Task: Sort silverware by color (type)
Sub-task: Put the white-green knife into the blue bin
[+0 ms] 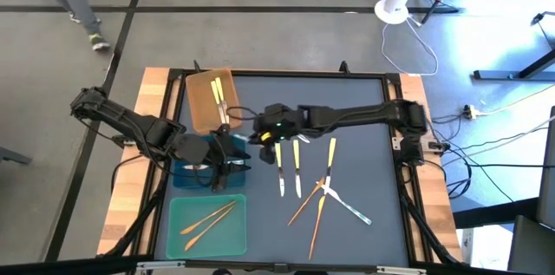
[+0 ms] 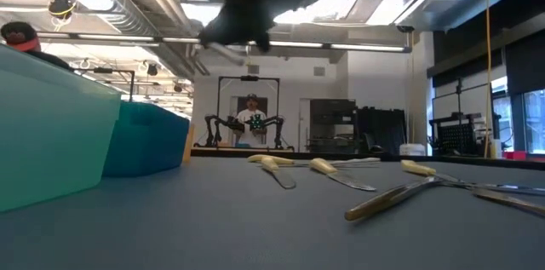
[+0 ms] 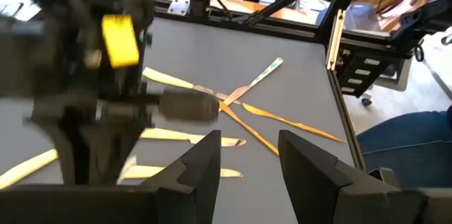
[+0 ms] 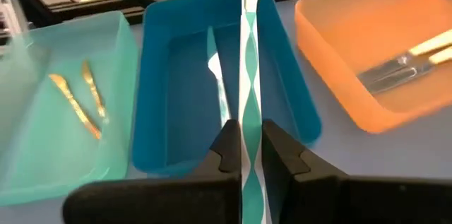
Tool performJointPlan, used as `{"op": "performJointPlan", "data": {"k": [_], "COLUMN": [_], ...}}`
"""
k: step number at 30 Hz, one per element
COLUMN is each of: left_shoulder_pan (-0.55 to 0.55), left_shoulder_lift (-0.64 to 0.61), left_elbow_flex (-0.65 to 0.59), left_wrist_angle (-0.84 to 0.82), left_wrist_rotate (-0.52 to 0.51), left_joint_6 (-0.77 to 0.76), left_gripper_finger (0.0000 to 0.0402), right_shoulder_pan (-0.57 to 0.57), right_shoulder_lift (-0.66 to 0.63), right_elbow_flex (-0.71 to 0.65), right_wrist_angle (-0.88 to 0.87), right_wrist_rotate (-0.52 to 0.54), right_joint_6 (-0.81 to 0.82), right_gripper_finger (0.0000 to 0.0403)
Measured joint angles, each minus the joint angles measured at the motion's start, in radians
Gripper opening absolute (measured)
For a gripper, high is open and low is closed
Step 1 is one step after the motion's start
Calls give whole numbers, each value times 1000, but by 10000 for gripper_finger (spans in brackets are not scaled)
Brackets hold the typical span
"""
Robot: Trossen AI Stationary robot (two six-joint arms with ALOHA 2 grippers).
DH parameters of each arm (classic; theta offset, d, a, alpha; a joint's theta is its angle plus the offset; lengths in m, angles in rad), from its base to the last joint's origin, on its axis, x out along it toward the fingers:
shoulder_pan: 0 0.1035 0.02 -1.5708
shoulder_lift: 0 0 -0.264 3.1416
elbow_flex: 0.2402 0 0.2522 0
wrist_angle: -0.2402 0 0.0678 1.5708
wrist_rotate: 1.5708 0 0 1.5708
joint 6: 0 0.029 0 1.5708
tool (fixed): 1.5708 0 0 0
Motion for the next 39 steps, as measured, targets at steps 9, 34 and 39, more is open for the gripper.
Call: {"op": "performJointPlan", "data": {"k": [9,34,39], "left_shoulder_pan": [-15,-14,-14], "left_shoulder_lift": [0,0,0], "left_elbow_flex": [0,0,0], "left_wrist_angle": [-4,-3,-3], "left_wrist_rotate": [-1,-5,-5], "left_joint_6": [2,1,1], "left_gripper_finger": [137,137,137], "right_shoulder_pan": [0,34,46], "right_shoulder_lift": [184,319,319], "right_elbow_flex": [128,236,235], "right_wrist_angle": [3,186,184], "right_wrist_rotate": [-58,-177,-110], "right_joint_6": [-1,-2,-51], "right_gripper_finger": [14,14,14]}}
